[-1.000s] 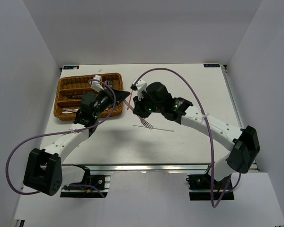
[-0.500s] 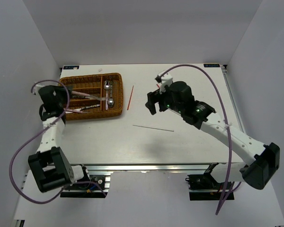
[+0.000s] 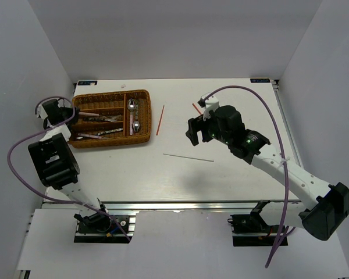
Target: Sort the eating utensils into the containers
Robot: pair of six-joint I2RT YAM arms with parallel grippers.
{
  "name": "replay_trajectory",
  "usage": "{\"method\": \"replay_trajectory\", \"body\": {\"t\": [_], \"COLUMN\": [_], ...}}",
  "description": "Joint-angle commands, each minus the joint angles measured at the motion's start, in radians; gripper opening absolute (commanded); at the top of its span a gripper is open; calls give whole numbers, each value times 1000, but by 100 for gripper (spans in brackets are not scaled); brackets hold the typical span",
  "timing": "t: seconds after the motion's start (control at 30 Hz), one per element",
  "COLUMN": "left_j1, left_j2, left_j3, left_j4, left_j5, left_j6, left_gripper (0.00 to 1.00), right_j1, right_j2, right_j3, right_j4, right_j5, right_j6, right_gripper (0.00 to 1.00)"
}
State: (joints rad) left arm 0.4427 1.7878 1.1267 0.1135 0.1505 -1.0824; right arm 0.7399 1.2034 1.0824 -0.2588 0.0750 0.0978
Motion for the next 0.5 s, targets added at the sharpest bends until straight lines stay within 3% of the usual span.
{"method": "replay_trajectory", "body": {"t": [0.0,0.1,0.13,0.17,0.23,0.47], "left_j1": [-2,-2,-2,-4,-7,-9], "left_j2": [-10,8,12,7,-2,-57], "left_j3": [41,41,38,38,42,138], "left_j4": [66,64,54,43,26,-232], "left_j5": [38,66,69,69,61,-57], "left_j6": [-13,-13,-7,1,22,134], "left_gripper": [33,54,65,69,98,98], "right_j1": [-7,-7,-7,-8,-7,-8], "right_j2": [2,25,31,47,64,169], "right_j3": [11,22,25,25,28,34], "right_j4": [38,36,32,32,29,7], "right_j5": [-9,-11,-12,-15,-23,-52], "right_j6": [-9,-12,-12,-15,-15,-18], "right_gripper": [89,89,89,89,89,89]}}
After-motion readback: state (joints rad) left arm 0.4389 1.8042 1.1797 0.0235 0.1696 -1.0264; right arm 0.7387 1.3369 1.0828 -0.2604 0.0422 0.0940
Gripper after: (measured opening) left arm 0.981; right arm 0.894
